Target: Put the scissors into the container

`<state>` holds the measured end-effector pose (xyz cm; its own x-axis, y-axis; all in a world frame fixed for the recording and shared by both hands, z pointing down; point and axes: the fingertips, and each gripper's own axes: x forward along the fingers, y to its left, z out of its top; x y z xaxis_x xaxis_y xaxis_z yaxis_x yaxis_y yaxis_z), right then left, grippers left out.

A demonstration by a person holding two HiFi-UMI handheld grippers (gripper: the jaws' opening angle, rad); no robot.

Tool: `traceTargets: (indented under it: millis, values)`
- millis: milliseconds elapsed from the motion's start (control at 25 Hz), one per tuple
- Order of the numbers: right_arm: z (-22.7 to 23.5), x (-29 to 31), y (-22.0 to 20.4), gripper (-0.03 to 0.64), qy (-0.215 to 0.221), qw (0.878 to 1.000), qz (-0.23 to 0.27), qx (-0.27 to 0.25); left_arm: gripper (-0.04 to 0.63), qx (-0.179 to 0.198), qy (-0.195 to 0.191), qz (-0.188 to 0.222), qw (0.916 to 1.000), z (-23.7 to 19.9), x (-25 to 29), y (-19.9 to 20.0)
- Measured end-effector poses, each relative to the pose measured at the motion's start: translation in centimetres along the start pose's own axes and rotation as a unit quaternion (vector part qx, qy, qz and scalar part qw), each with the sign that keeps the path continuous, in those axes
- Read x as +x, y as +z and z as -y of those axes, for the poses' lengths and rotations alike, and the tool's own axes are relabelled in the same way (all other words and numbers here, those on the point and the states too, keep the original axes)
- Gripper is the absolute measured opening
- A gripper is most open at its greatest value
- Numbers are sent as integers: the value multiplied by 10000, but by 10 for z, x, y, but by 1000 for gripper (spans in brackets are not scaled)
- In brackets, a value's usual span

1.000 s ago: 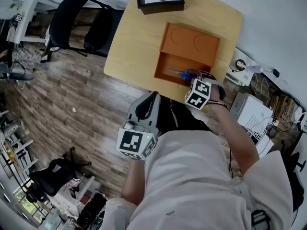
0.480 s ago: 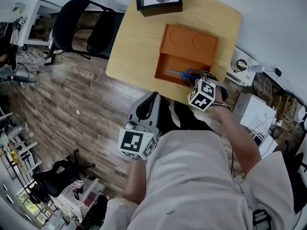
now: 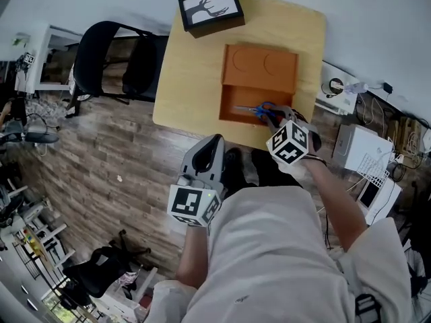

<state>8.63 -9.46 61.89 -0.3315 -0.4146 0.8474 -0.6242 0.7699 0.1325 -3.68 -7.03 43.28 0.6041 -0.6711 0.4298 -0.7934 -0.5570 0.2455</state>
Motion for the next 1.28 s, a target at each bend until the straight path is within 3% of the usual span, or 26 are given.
traceTargets:
  millis: [240,480,720,1280]
  values:
    - [1,-24,11,26,-423,9945,347,892,8,216,-481,-88,9986,1,-5,4]
    - [-6,-59,21,15,-890,9800,666,1652,8,439,-1001,-108,9940,2,-16,7]
    - [-21,-105,43,9,-1332,9643,1178,1961,8,571,-1415,-135,9882,1,-26,5]
    - [-59,-236,84,0,-2377,9084,2351,2511,8,908,-2170,97,9719,24,-64,24]
